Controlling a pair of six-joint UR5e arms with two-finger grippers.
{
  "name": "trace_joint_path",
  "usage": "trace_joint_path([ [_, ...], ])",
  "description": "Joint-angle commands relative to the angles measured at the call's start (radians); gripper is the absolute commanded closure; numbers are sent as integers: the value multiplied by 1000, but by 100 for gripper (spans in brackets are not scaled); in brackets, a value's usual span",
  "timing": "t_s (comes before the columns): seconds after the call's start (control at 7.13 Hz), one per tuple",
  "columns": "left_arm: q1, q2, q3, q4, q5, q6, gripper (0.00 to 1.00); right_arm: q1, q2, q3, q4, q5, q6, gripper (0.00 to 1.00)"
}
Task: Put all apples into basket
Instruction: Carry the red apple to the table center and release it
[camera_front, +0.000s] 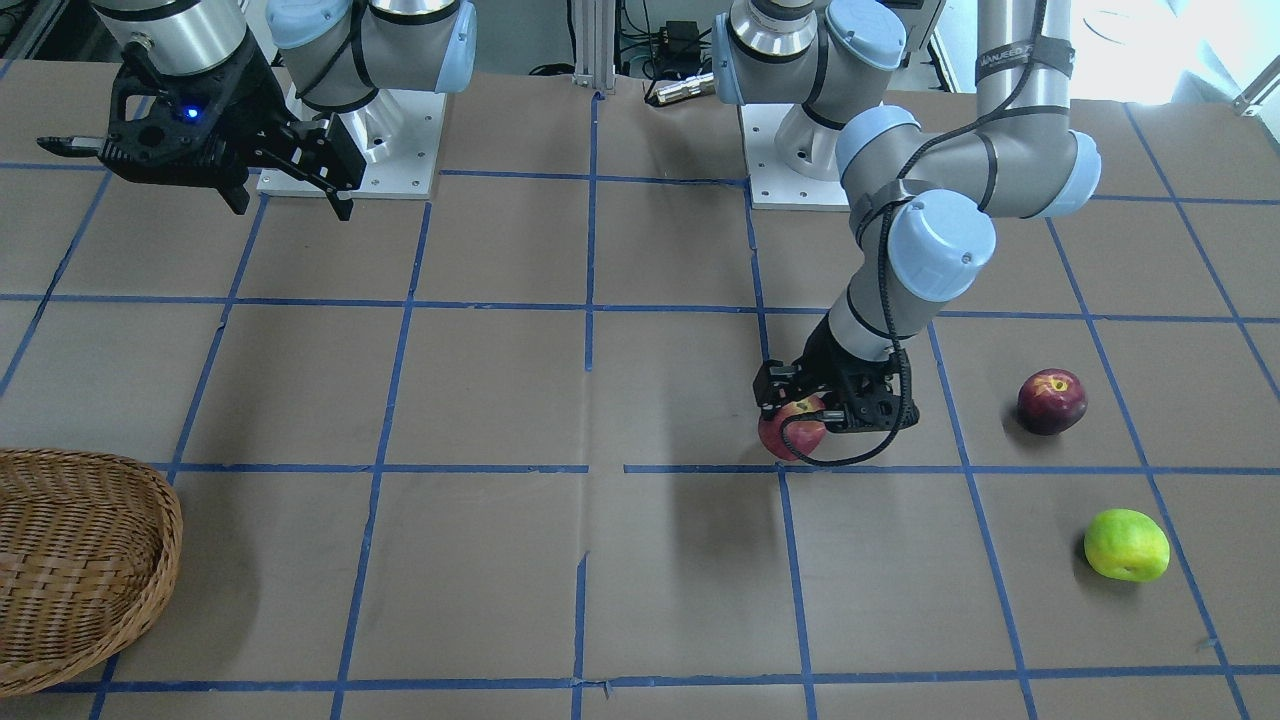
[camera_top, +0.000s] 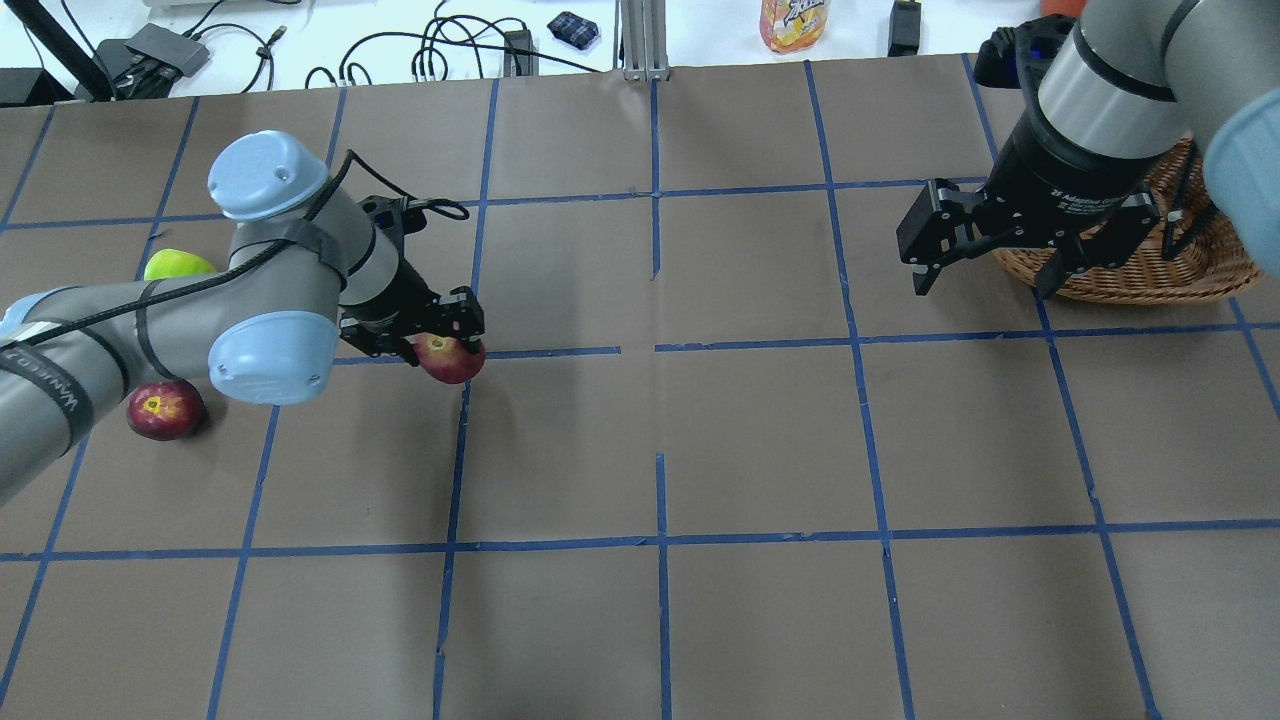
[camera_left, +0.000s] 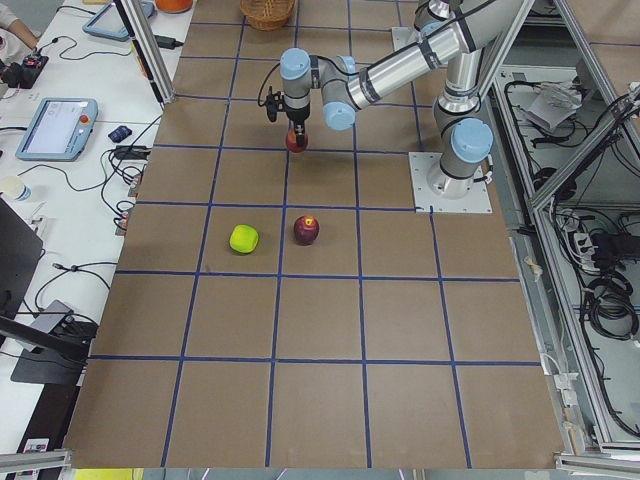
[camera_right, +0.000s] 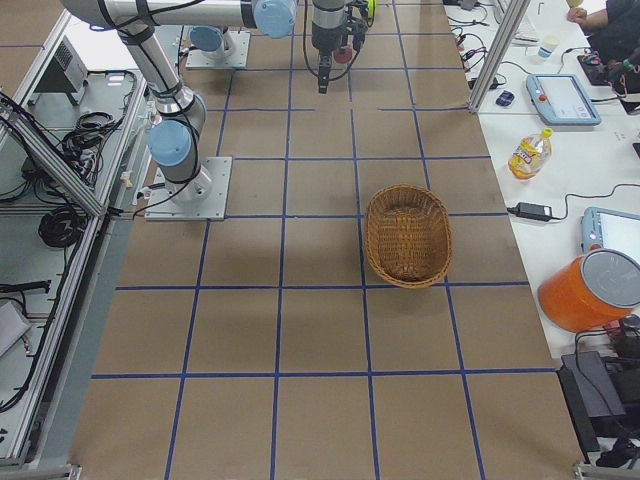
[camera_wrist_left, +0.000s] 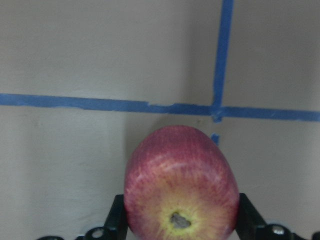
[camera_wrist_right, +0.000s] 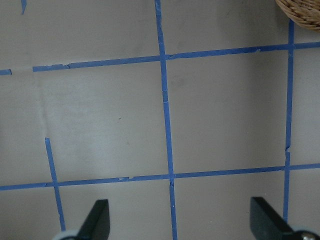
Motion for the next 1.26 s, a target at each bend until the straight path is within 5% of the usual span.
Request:
trace_joint_path([
  [0.0,-192,-110,166,64,-118,-279,100,0,0,0,0,0,1,0],
  [0.28,-320,-206,204,135,-100,-346,100,0,0,0,0,-1,-3,0],
  [0.42,-323,-246,196,140,-98,-351,68,0,3,0,0,-3,-6,0],
  [0.56,-332,-274,205,140,-72,-345,25,0,18,2,15,-6,-6,0],
  [0.7,-332,-259,213,144,12,-339,0,0,21,2,12,-6,4,0],
  [1.12,-131,-105,271,-74,19,-134,0,2,78,-8,-61,-1,11,0],
])
